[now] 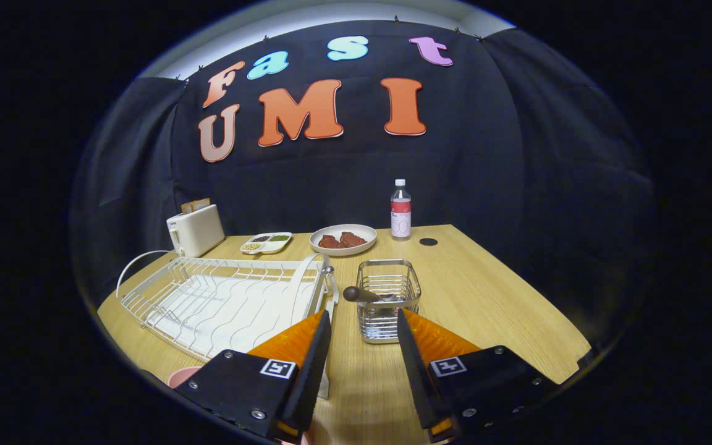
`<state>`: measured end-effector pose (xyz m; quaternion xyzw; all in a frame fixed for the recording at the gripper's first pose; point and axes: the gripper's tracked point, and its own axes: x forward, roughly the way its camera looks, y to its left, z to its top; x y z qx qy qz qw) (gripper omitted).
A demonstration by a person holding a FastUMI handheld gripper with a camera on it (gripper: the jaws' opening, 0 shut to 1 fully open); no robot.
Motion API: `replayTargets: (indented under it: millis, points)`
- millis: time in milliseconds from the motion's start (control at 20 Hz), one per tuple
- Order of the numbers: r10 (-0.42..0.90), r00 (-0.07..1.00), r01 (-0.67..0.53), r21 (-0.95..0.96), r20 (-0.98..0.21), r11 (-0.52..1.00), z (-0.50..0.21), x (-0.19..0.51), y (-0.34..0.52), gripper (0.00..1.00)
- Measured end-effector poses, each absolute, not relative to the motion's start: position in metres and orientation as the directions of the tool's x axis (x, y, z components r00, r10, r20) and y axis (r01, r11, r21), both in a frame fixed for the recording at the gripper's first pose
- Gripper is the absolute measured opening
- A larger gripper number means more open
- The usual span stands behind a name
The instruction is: Take the plate from the dish rack, then take the spoon from the basket and place it into the plate.
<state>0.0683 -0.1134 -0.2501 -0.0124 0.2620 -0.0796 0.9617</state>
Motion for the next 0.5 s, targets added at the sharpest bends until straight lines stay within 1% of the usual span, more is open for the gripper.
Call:
replayTargets:
  millis: [50,100,200,350,500]
  points:
    - [-0.179,0.851,0.148,-0.101,-0.494,0.984,-0.252,0.073,-0.119,0.63]
    - [-0.192,0.853,0.149,-0.126,-0.486,0.981,-0.254,0.078,-0.123,0.58]
    - [-0.196,0.858,0.141,-0.148,-0.475,0.979,-0.254,0.085,-0.123,0.52]
    - [-0.202,0.873,0.135,-0.178,-0.444,0.975,-0.253,0.094,-0.124,0.46]
    - [-0.266,0.854,0.172,-0.240,-0.447,0.955,-0.263,0.098,-0.140,0.34]
